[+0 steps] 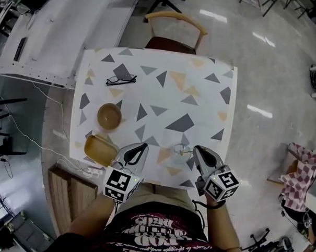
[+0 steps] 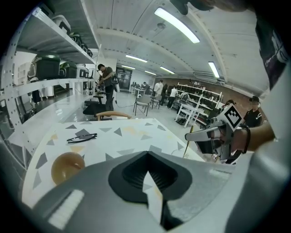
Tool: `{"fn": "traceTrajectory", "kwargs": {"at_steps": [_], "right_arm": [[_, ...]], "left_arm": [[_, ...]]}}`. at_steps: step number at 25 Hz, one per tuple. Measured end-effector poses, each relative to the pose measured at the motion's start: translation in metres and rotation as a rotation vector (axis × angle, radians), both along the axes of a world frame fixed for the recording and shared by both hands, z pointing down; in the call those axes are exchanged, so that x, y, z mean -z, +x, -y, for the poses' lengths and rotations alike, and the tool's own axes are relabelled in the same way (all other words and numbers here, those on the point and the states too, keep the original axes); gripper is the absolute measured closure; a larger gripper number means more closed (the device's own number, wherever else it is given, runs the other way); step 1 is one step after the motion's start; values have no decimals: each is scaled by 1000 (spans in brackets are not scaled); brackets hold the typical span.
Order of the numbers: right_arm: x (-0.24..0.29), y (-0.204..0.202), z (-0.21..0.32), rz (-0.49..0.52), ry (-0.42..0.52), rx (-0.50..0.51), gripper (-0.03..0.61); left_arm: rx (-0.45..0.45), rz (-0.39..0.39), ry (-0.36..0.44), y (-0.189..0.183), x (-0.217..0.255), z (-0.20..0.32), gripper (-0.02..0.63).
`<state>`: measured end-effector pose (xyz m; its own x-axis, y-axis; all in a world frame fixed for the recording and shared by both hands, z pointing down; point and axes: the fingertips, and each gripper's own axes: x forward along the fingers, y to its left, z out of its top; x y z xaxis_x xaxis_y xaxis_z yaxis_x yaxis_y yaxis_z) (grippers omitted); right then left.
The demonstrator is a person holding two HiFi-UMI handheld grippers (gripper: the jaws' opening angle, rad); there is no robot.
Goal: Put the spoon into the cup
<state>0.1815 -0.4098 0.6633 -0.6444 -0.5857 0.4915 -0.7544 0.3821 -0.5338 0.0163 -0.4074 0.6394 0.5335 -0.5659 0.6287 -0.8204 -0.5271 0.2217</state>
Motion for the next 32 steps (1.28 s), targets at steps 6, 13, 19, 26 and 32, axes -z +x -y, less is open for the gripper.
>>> {"fn": "traceTrajectory", "kwargs": {"at_steps": [6,13,19,26,32], "right_arm": [[-17,-3,-2,-31,-8,-14,543],[-16,2,-8,-97,12,-48,389],[8,12,-28,-173,50,-101,301],[88,3,-67,-242,256,-136,413],[167,2,-107,-261,429,-184,549]], "left_arm": [[3,5,-34,1,-9,-12,614],[12,-5,12,-10,19,-24,614],[11,-26,94,-26,57,-42,614],[13,-88,190,-41,112,-78,614],[12,-125,306,-57,160,-105,614]]}}
